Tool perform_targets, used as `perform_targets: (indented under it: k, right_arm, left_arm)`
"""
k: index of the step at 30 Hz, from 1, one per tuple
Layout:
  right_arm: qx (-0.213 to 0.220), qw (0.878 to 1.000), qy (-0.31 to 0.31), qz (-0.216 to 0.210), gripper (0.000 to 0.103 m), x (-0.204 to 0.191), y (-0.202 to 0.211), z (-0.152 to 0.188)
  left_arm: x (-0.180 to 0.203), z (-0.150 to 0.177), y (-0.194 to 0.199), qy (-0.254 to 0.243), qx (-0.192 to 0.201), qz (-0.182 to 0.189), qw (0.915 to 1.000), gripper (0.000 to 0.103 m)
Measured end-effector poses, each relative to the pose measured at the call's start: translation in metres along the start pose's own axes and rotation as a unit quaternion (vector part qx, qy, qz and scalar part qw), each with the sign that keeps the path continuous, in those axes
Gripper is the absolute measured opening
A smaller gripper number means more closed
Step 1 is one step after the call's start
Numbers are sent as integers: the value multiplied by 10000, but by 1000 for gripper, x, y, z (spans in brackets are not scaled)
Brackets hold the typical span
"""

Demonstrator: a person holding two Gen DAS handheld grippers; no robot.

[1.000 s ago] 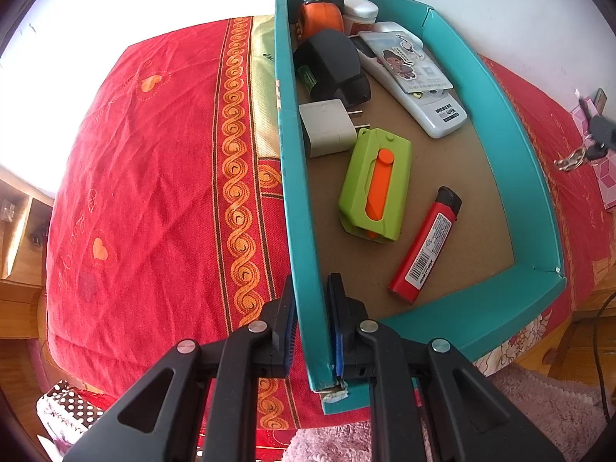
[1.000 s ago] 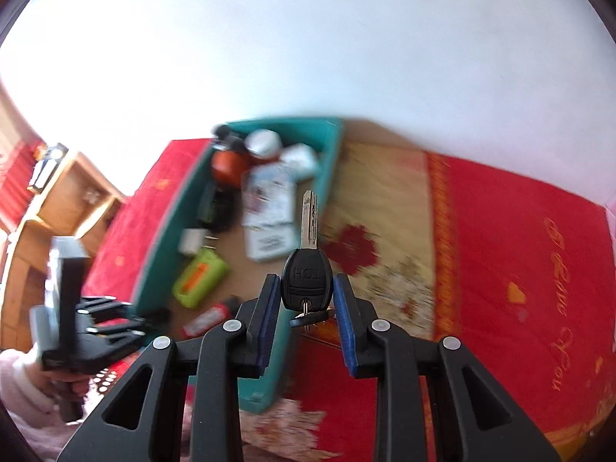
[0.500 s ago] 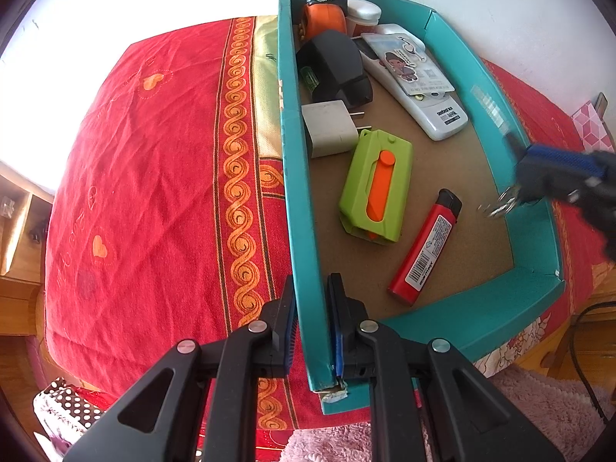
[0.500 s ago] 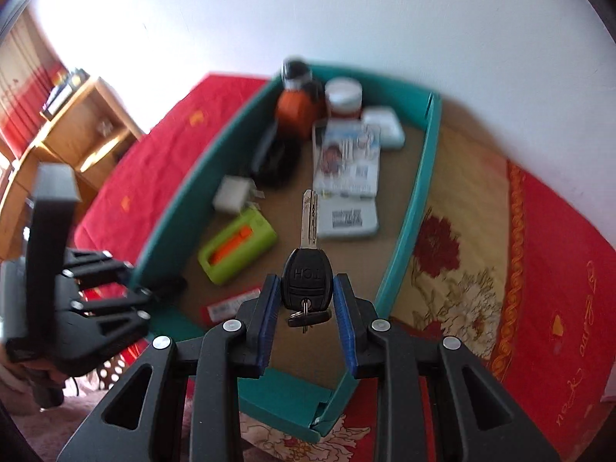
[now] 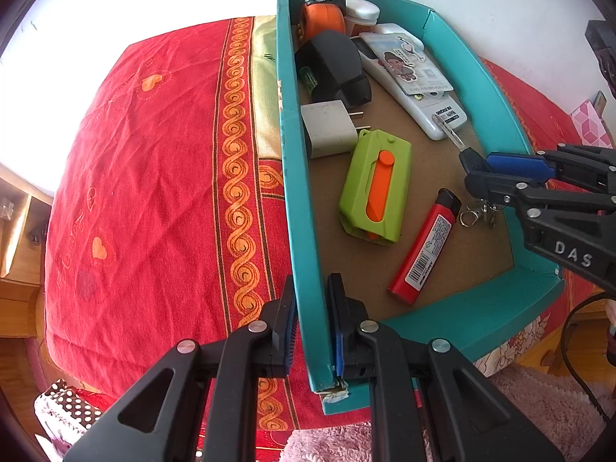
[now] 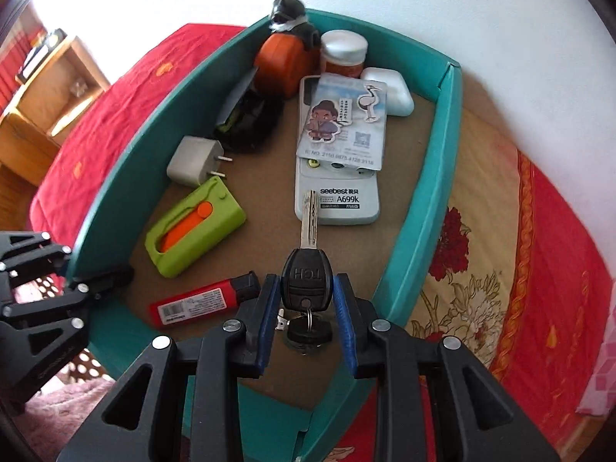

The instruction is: Organize objects

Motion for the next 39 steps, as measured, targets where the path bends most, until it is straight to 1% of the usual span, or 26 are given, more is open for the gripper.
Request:
perform_targets:
  k: [3, 6, 8, 9, 10, 11, 13, 15, 19, 23, 28, 32, 35, 38, 39]
  right_arm:
    - [-19, 9999, 106, 95, 29, -3, -1, -2]
    - [-70, 9999, 126, -51, 30, -7, -2, -1]
    - [-71, 9997, 87, -198, 34, -8, -2, -1]
    - [-31, 9997, 77, -225, 39, -9, -1, -2]
    - [3, 9997, 77, -215, 47, -10, 0, -2]
    - [43, 9998, 81, -185, 52, -10, 2, -3]
    - [151, 9996, 62, -211, 55, -10, 7, -4]
    - [188, 9995, -3, -242, 56, -7, 10, -4]
    - [182, 9981, -267, -519, 57, 2, 19, -1]
    - [239, 9976, -346, -546, 57, 11, 28, 5]
    - [306, 9968, -437, -600, 58, 25, 37, 12]
    - [412, 9958, -546, -612, 58, 33, 46, 16]
    - [472, 9950, -662, -582, 58, 39, 53, 19]
    - [559, 9936, -822, -540, 58, 48, 62, 22]
    - [581, 9930, -896, -514, 58, 51, 64, 23]
  left_arm:
    - [0, 0, 0, -4, 3, 2, 10000, 12]
    - [1, 0, 0, 10, 11, 5, 10000, 12]
    - [1, 0, 0, 17, 16, 7, 10000, 12]
    - [0, 0, 1, 22, 16, 8, 10000, 12]
    - [0, 0, 1, 25, 18, 8, 10000, 12]
    - [1, 0, 1, 32, 22, 9, 10000, 12]
    - [-1, 1, 1, 31, 24, 11, 10000, 12]
    - [-1, 0, 1, 24, 18, 13, 10000, 12]
    - [-1, 1, 2, 30, 13, 24, 10000, 12]
    - [0, 0, 6, -5, 22, 39, 10000, 12]
    - [5, -1, 21, -71, 72, 47, 9999, 12]
    - [12, -2, 42, -139, 230, 38, 9996, 12]
    - [20, -7, 61, -202, 421, -7, 9989, 12]
    - [35, -16, 79, -398, 634, 75, 9972, 13]
    - [39, -18, 83, -459, 684, 74, 9966, 15]
Point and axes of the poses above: each gripper's, at about its wrist camera, not at the fingertips, and y roughly against the way its jaws point, x to its right, z to its underside, the point moved 4 cm from there along -y, roughly the way its jaws point, and after that the axes turned 13 degrees about z, right-handed, at the moved point
